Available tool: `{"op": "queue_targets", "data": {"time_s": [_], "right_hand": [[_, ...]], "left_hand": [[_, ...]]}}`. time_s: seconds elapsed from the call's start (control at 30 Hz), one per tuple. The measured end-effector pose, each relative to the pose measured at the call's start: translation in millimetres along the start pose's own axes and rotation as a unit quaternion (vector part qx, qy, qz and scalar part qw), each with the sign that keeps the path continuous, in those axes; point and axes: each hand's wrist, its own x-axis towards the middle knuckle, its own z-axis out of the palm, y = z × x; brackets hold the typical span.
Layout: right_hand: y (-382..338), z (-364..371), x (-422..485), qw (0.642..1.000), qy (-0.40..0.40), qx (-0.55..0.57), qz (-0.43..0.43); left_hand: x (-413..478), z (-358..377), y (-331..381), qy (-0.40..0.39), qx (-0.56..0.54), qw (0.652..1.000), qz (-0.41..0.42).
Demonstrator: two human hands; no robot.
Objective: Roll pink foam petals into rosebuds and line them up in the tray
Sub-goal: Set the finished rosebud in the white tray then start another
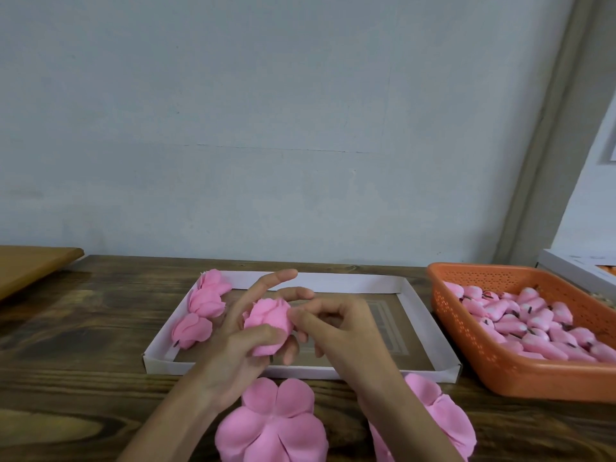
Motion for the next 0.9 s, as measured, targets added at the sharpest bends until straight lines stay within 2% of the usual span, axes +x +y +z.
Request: {"op": "queue_targets", "data": {"time_s": [0.17,0.27,0.5,0.73,0.9], "right_hand": [[2.8,-0.4,1.9,0.999,0.035,0.009,0.022],[3.7,0.2,1.9,0.999,0.042,0.008,0.023],[1.0,-2.8,2.2,0.996,0.072,0.050,0.018],[-0.4,-11.6,2.7,0.999,0.045,0.027,0.008],[1.6,-12.0,3.2,1.000,0.017,-0.008,-0.001]], "left_hand": [[1.6,3.1,-2.1,0.065,0.009,0.998,-0.011],[1.6,6.1,-1.7,0.077,0.024,0.997,-0.016],[2.4,9.2,1.7,0.063,-0.012,0.998,-0.008],[1.4,7.6,2.5,0.052,-0.008,0.999,-0.013],[-0.6,5.3,2.6,-0.006,0.002,1.000,-0.022]]}}
